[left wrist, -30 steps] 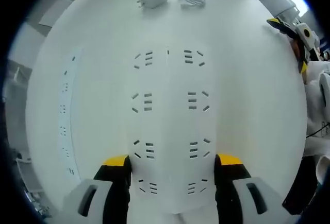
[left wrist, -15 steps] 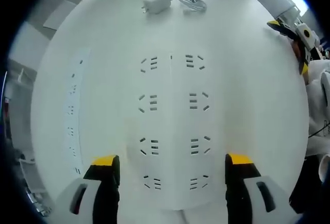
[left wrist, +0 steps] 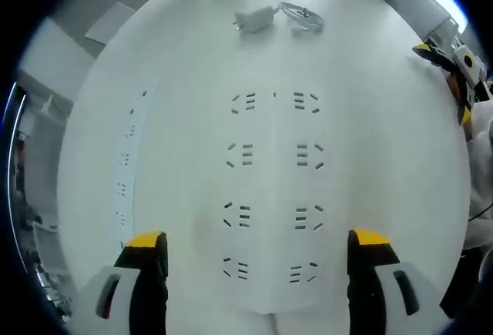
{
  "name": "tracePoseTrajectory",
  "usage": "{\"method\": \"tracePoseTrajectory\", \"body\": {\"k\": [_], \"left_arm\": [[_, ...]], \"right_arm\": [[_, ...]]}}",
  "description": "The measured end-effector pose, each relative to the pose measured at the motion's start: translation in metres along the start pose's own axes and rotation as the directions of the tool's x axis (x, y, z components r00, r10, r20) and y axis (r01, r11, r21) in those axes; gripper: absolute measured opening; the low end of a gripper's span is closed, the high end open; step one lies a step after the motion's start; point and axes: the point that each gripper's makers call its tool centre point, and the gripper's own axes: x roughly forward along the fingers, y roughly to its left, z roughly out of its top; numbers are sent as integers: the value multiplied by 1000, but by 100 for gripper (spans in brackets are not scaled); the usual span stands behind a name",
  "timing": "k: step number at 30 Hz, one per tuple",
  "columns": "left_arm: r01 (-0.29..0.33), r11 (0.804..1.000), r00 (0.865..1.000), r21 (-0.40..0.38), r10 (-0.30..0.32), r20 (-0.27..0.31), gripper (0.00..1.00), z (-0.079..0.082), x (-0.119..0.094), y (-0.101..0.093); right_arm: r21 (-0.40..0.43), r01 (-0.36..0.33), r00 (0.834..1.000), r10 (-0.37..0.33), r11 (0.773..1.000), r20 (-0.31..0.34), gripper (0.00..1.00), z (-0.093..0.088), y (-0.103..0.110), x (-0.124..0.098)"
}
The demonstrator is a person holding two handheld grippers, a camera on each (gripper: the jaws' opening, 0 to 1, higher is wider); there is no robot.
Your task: Straighten the power strip on the desk, plug the charger into it
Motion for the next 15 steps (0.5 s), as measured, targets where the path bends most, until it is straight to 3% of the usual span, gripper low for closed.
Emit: {"method": "tracePoseTrajectory", "body": {"k": [8, 15], "left_arm": [[-44, 996, 995, -80, 51, 85, 99, 3, -5, 8], [-92, 987, 983, -130, 111, 148, 99, 5, -16, 17]], "right_arm": [[0, -12, 1000, 12, 1000, 4, 96, 2, 6, 0], [-1, -25, 1000, 25, 1000, 9, 96, 4, 11, 0]]}}
